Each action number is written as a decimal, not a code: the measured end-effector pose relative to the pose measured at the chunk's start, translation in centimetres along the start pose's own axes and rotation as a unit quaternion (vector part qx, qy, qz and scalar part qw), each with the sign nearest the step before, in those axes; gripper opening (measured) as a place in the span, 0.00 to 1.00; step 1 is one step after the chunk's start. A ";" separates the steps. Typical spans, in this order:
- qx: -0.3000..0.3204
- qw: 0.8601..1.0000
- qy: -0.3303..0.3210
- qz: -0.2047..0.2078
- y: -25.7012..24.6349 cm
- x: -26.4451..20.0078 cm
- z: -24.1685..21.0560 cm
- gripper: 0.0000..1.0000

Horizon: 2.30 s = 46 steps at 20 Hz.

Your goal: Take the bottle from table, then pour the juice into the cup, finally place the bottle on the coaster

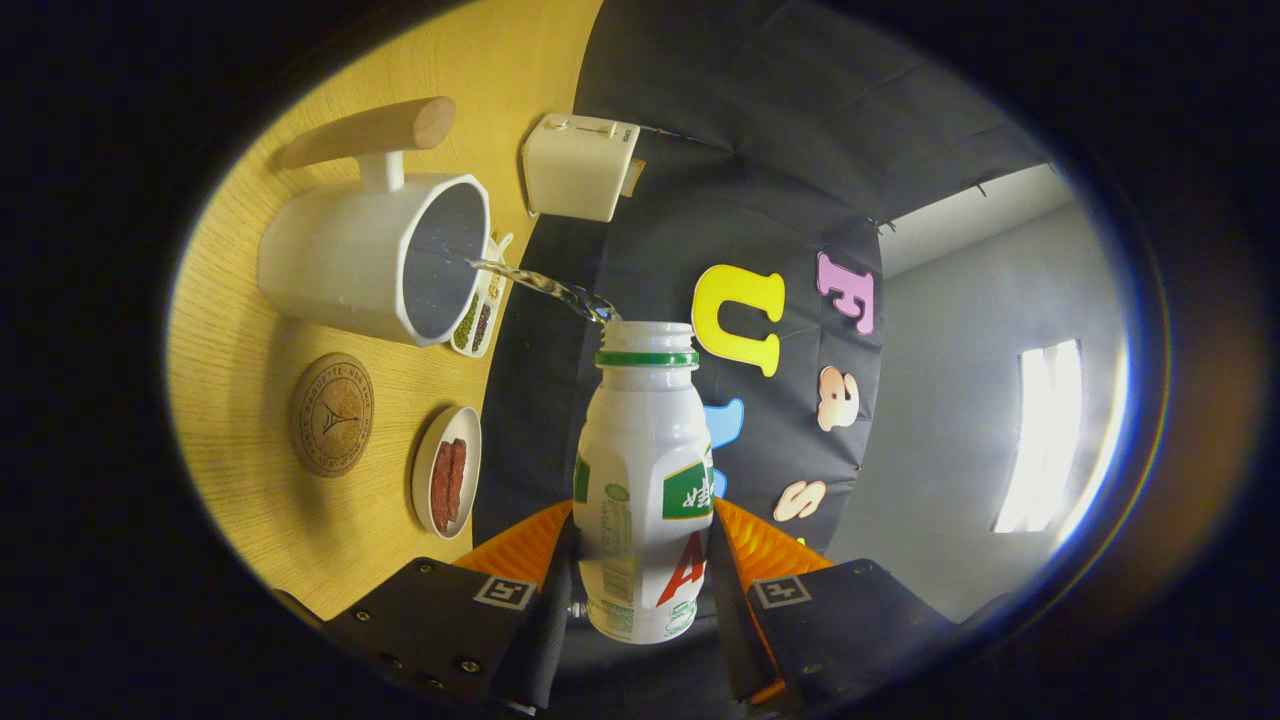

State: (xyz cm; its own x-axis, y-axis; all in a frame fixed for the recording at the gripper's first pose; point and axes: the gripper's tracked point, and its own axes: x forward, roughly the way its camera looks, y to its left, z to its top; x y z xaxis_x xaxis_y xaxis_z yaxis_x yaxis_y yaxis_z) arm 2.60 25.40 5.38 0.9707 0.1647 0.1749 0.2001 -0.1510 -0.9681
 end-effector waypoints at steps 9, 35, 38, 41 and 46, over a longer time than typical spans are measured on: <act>-0.011 1.000 0.000 -0.002 -0.1 -0.2 -0.2 0.64; -0.047 0.999 -0.012 -0.011 -1.1 0.1 0.5 0.64; -0.052 0.998 -0.013 -0.011 -1.2 0.1 0.4 0.64; -0.062 0.998 -0.014 -0.012 -1.4 0.1 0.5 0.64; -0.087 0.996 -0.019 -0.017 -1.0 0.2 0.8 0.64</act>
State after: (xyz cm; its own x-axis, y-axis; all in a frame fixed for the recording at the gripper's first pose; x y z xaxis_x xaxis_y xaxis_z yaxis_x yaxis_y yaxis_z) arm 2.50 26.39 6.23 0.9578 0.2088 0.1978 0.2567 -0.3104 -0.9153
